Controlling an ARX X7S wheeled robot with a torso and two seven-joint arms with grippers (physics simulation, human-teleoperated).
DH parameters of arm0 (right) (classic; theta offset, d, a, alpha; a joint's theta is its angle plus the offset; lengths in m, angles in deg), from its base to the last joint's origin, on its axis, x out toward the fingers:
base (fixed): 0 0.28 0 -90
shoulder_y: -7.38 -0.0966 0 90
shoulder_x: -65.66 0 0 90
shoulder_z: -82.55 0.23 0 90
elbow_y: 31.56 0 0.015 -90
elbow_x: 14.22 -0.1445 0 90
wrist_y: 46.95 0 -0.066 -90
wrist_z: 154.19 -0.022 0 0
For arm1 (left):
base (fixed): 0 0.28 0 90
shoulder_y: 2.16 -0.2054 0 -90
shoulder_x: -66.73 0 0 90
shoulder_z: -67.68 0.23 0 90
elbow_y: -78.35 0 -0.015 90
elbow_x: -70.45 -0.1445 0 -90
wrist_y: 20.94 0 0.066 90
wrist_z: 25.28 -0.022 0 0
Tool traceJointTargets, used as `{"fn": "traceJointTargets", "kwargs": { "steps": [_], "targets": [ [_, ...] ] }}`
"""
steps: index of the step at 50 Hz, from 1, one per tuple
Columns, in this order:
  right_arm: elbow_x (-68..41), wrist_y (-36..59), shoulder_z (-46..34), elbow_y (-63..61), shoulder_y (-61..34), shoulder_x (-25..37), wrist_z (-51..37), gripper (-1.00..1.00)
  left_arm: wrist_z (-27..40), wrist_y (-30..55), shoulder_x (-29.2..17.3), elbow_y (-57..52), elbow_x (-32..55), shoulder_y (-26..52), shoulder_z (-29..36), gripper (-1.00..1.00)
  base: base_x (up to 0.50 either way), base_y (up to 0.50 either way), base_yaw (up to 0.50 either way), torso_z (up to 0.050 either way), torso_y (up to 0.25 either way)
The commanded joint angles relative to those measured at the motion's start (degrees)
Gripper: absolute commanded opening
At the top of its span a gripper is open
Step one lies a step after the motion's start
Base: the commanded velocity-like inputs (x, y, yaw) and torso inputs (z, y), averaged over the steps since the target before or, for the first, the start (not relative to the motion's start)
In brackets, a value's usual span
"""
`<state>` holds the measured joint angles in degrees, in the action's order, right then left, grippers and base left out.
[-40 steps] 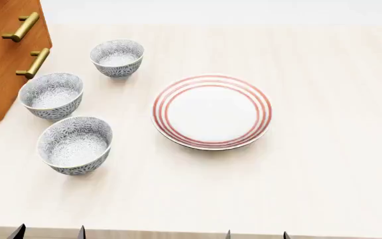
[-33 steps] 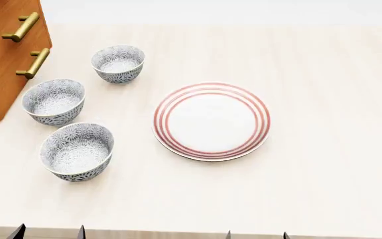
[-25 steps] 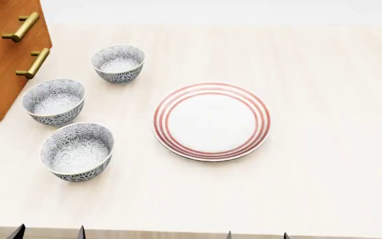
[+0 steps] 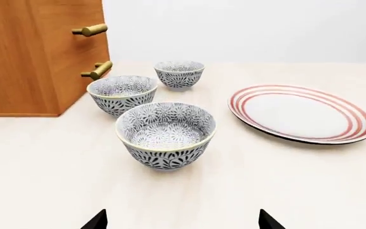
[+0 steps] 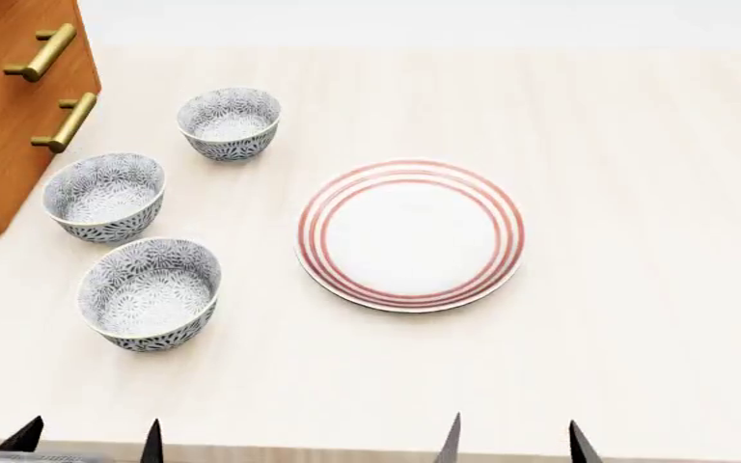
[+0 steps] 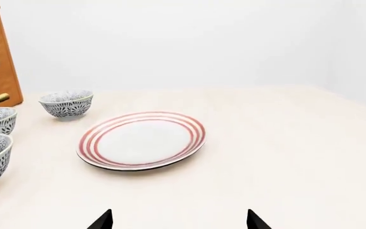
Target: Put the bowl at the front on the plate.
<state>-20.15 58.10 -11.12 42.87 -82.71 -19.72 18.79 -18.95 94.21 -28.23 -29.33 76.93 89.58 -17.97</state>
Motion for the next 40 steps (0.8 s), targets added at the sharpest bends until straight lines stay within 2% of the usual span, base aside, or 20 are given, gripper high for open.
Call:
{"fn": "traceJointTargets", "kwargs": {
  "steps": [1,15,20,23,31,33,35,37,38,39,40],
  "targets": [
    [-1.6,15.1,-0.4,-14.4,-1.7,2.4,-2.6,1.00,1.7,13.5,-1.5,-13.8,2.1,2.4,1.0,1.00,0.00,0.00,0.00,0.000,0.000],
    [-3.7,39.9,-0.7,-31.8,-12.4,5.7,-4.2,1.00,3.0,32.3,-1.9,-28.5,7.0,12.8,0.3,1.00,0.00,0.00,0.00,0.000,0.000],
    [-5.1,50.6,-0.6,-37.0,-18.8,6.3,-4.5,1.00,3.4,43.7,-0.5,-34.0,10.6,19.5,-2.1,1.00,0.00,0.00,0.00,0.000,0.000],
    [-6.2,58.1,0.0,-39.4,-24.3,5.9,-4.7,1.00,3.2,54.3,1.5,-36.5,13.9,25.9,-4.9,1.00,0.00,0.00,0.00,0.000,0.000],
    [-9.1,73.1,2.0,-43.8,-36.2,5.5,-3.9,1.00,5.5,64.7,3.4,-39.2,18.6,35.6,-6.5,1.00,0.00,0.00,0.00,0.000,0.000],
    [-11.0,74.9,3.0,-43.9,-38.3,5.8,-4.1,1.00,10.7,64.8,2.6,-37.2,25.7,37.6,-7.9,1.00,0.00,0.00,0.00,0.000,0.000],
    [-18.5,74.9,5.0,-42.8,-40.1,7.4,-8.5,1.00,19.2,64.8,0.9,-34.6,36.8,40.6,-10.2,1.00,0.00,0.00,0.00,0.000,0.000],
    [-33.2,74.9,8.0,-40.5,-43.0,10.6,-18.9,1.00,29.5,64.8,-0.7,-30.4,49.8,44.0,-12.4,1.00,0.00,0.00,0.00,0.000,0.000],
    [-41.8,74.9,9.4,-38.8,-44.8,12.2,-25.6,1.00,37.5,64.8,-1.7,-26.8,58.4,45.7,-13.5,1.00,0.00,0.00,0.00,0.000,0.000],
    [-50.4,74.9,10.2,-36.7,-47.1,13.6,-32.4,1.00,42.6,64.7,-2.5,-25.8,65.4,47.7,-13.1,1.00,0.00,0.00,0.00,0.000,0.000],
    [-57.7,74.9,10.6,-35.1,-48.9,14.5,-37.2,1.00,45.5,64.5,-2.9,-25.1,68.8,49.0,-12.9,1.00,0.00,0.00,0.00,0.000,0.000]
  ]
}}
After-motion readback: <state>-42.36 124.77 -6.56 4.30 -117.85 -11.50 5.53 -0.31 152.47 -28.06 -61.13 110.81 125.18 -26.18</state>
